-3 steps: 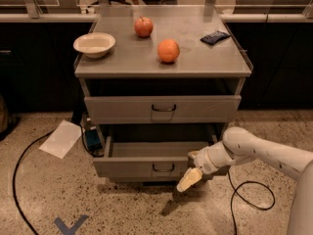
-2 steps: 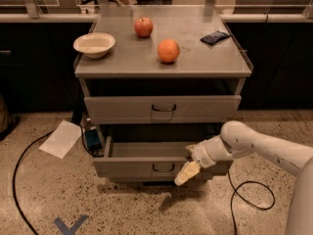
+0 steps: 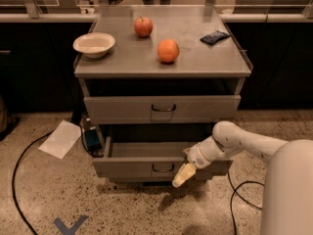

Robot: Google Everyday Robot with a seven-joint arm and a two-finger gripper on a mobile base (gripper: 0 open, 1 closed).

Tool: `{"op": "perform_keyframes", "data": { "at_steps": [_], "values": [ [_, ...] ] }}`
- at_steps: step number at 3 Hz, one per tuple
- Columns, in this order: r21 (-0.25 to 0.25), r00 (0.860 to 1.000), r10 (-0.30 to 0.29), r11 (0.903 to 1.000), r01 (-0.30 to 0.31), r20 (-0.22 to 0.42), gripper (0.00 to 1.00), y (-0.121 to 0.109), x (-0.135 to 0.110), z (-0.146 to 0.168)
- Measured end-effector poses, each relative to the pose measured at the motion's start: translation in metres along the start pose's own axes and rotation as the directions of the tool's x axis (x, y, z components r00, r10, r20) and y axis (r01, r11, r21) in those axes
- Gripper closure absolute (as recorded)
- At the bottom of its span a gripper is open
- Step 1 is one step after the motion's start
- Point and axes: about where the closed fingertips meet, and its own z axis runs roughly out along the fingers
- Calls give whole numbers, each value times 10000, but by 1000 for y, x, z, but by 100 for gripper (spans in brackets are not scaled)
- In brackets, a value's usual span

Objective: Open middle drawer

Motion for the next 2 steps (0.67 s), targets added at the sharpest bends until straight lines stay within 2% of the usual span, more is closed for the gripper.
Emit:
{"op": "perform_keyframes", "data": {
  "at_steps": [1,2],
  "values": [
    [-302,9996,200,9993,-206,-217,0,4,10,5],
    [-676,9977,508,9963,-537,-442,0,20,26,-4]
  ]
}}
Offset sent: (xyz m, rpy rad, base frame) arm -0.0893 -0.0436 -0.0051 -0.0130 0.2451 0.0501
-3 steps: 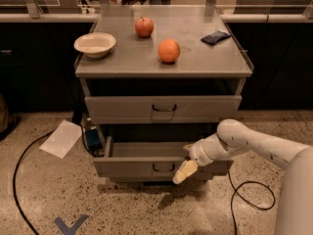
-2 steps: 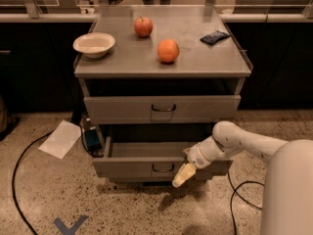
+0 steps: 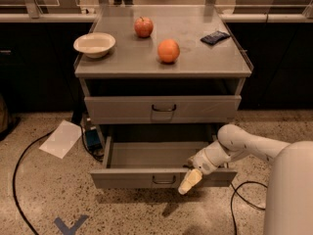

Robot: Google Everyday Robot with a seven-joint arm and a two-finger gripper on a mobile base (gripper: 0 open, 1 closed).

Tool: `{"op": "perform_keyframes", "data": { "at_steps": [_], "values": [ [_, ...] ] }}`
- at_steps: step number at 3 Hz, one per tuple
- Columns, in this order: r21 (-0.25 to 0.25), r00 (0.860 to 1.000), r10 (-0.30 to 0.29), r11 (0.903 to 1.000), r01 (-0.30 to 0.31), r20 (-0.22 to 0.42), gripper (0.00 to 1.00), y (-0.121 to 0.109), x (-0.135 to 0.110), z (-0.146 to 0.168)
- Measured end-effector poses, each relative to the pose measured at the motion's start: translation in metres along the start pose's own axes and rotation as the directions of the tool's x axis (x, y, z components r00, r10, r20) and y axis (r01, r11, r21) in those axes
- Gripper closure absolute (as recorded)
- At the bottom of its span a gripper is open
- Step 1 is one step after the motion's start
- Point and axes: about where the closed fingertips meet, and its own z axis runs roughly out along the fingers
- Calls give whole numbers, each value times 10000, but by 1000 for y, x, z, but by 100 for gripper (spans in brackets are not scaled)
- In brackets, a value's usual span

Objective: Open middle drawer

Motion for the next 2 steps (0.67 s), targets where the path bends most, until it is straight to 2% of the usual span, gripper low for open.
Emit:
{"op": "perform_keyframes", "data": {
  "at_steps": [2],
  "values": [
    [-8,9994,-233,9997,233,-254,0,6,3,4]
  ]
}}
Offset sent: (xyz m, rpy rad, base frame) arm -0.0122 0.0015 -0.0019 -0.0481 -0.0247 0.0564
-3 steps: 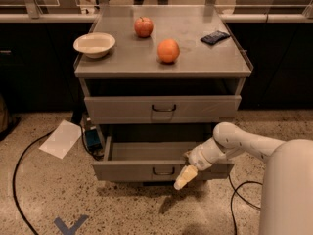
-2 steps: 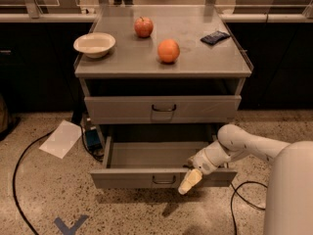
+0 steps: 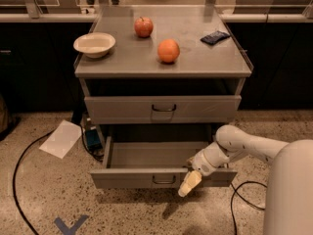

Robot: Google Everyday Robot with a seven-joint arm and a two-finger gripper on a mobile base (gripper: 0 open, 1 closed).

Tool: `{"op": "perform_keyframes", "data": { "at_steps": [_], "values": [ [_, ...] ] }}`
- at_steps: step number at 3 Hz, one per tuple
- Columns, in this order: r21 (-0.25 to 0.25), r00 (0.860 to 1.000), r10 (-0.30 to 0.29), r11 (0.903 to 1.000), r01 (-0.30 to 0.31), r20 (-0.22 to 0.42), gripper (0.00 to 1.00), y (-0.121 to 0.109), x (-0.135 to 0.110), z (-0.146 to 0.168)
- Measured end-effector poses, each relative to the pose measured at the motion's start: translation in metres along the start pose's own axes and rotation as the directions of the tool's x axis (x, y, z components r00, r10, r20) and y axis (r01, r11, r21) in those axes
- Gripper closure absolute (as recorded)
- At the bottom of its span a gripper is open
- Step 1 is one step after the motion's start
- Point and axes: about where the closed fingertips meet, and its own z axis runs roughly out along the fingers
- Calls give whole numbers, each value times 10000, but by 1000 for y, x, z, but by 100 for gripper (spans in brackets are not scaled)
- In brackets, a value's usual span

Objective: Open middle drawer

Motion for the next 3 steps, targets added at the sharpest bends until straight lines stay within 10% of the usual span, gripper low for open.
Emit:
{"op": "perform_keyframes", "data": {
  "at_steps": [3],
  "values": [
    [-1231,9949,-1005,9875,986,-97,0,89,29,-19]
  ]
}}
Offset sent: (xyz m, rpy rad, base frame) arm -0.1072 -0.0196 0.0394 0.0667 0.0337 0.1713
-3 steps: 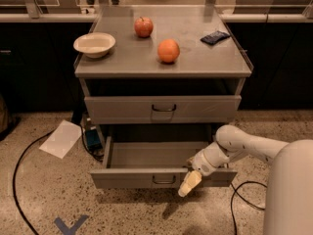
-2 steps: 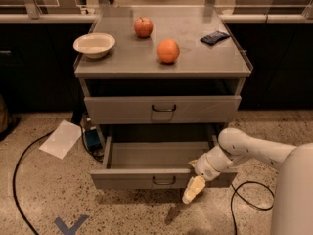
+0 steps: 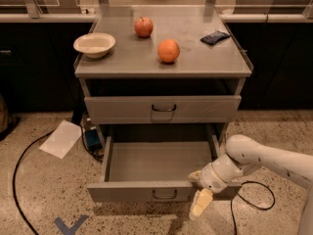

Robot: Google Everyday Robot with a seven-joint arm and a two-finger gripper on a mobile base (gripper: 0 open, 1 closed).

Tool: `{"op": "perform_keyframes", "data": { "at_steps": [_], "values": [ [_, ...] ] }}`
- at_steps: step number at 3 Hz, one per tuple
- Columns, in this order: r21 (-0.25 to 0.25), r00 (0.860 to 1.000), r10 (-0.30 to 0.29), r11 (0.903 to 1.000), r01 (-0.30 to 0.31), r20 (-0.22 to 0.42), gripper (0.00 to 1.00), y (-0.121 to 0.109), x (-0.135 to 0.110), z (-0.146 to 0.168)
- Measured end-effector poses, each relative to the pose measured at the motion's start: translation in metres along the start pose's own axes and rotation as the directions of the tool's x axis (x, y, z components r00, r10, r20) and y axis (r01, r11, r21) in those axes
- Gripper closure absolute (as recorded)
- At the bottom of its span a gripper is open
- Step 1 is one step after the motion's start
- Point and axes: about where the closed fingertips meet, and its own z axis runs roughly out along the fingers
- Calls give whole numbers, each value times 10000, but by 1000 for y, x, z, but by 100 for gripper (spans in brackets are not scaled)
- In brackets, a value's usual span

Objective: Open middle drawer

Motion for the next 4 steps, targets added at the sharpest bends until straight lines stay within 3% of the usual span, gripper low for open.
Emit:
{"op": "perform_keyframes", "data": {
  "at_steps": [1,2,3,4],
  "values": [
    [-112,9999,42,9999,-44,-116,0,-4,2,8],
    [-655,9987,18,9978,-51,-508,0,3,9,22],
    [-1021,9982,-44,9948,-17,-595,0,28,13,11],
    [-1022,9982,-44,9948,-17,-596,0,28,13,11]
  ]
}}
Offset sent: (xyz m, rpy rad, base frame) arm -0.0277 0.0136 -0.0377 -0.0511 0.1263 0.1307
